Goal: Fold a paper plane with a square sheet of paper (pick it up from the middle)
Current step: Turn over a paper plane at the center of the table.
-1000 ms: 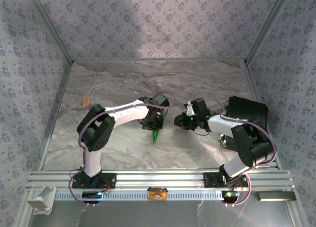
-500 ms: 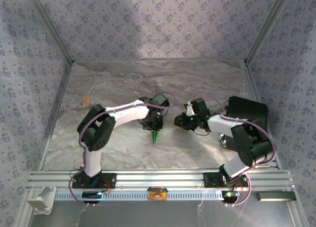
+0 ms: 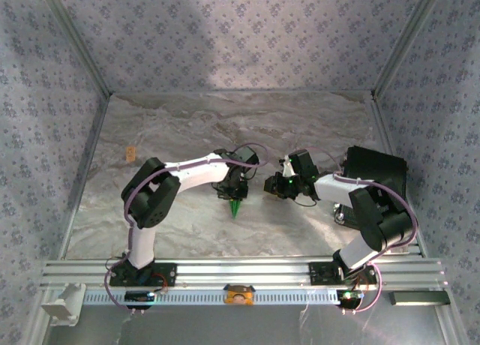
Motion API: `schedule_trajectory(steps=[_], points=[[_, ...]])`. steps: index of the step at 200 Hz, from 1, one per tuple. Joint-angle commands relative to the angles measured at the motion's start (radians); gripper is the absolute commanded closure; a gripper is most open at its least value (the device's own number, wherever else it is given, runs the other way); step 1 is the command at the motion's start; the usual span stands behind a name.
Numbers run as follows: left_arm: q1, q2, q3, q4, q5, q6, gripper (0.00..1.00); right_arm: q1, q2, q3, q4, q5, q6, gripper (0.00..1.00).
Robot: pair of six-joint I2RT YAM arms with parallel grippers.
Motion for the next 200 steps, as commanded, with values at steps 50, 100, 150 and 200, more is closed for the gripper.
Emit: schedule_trajectory(steps=[50, 100, 150, 200], points=[[-0.044, 0.087, 0.044, -0.068, -0.108, -0.077, 0.81, -0.003, -0.038, 0.008, -0.041, 0.031, -0.023, 0.79], [-0.052, 0.106, 0.056, -0.065, -0.117, -0.129, 0.75, -0.030, -0.108, -0.014, -0.081, 0.052, -0.045, 0.79], [-0.053, 0.100, 0.055, -0.053, -0.105, -0.157, 0.65, -0.042, -0.126, -0.028, -0.078, 0.048, -0.046, 0.78], [-0.052, 0.091, 0.062, -0.054, -0.105, -0.197, 0.64, -0.048, -0.128, -0.025, -0.081, 0.046, -0.048, 0.78]])
